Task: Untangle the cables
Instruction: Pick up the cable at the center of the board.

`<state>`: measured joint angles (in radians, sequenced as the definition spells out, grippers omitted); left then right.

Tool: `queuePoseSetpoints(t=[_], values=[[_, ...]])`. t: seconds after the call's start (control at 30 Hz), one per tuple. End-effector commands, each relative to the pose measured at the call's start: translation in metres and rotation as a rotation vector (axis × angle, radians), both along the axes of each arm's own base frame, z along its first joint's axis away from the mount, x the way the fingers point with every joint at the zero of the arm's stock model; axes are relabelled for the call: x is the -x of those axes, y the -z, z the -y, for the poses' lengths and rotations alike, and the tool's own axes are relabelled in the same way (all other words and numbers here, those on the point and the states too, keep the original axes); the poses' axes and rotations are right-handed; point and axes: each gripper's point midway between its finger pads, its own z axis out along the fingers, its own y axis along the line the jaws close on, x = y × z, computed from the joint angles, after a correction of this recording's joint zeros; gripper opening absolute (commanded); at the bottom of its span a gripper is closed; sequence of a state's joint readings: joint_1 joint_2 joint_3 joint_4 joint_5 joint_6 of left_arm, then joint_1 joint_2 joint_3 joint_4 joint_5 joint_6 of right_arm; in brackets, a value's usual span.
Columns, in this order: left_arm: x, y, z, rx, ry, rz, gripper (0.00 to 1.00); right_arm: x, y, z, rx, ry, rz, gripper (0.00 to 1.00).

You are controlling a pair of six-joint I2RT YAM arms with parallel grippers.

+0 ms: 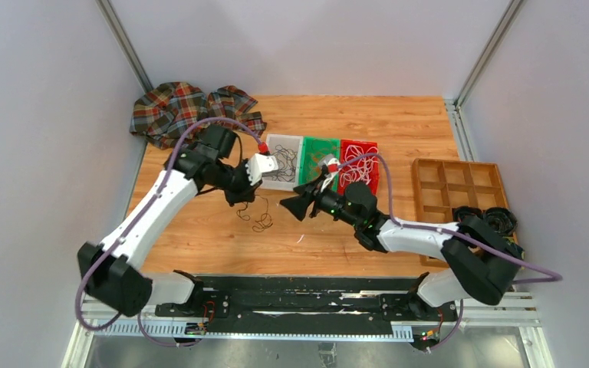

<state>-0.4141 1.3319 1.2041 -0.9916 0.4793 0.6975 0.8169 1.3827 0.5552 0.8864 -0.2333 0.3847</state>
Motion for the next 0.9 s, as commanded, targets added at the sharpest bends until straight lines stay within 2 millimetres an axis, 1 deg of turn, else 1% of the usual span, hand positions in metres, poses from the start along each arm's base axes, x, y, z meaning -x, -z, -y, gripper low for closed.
queuePoseSetpoints(t=[0.0, 0.07, 0.2, 0.3, 0.37, 0.57, 0.73, 0.87], values=[[0.041, -0.041, 0.001, 0.081, 0.025, -0.050, 0.01, 0.040, -0.046, -0.040, -0.190, -0.214, 0.106, 0.67], [0.050, -0.057, 0.001, 0.109, 0.032, -0.037, 0.01, 0.047, -0.054, -0.049, -0.216, -0.236, 0.148, 0.67], [0.059, -0.085, 0.002, 0.167, 0.026, 0.010, 0.01, 0.052, -0.065, -0.060, -0.253, -0.251, 0.186, 0.69], [0.062, -0.099, 0.003, 0.191, 0.028, 0.046, 0.01, 0.061, -0.076, -0.067, -0.302, -0.295, 0.191, 0.69], [0.063, -0.105, 0.003, 0.200, 0.035, 0.071, 0.01, 0.065, -0.079, -0.070, -0.316, -0.315, 0.171, 0.69], [0.068, -0.114, 0.003, 0.219, 0.070, 0.120, 0.01, 0.072, -0.090, -0.073, -0.342, -0.328, 0.177, 0.70], [0.059, -0.116, -0.003, 0.179, 0.066, 0.173, 0.01, 0.077, -0.100, -0.074, -0.374, -0.357, 0.177, 0.70], [0.058, -0.118, -0.004, 0.175, 0.066, 0.187, 0.01, 0.082, -0.106, -0.074, -0.371, -0.384, 0.185, 0.70]])
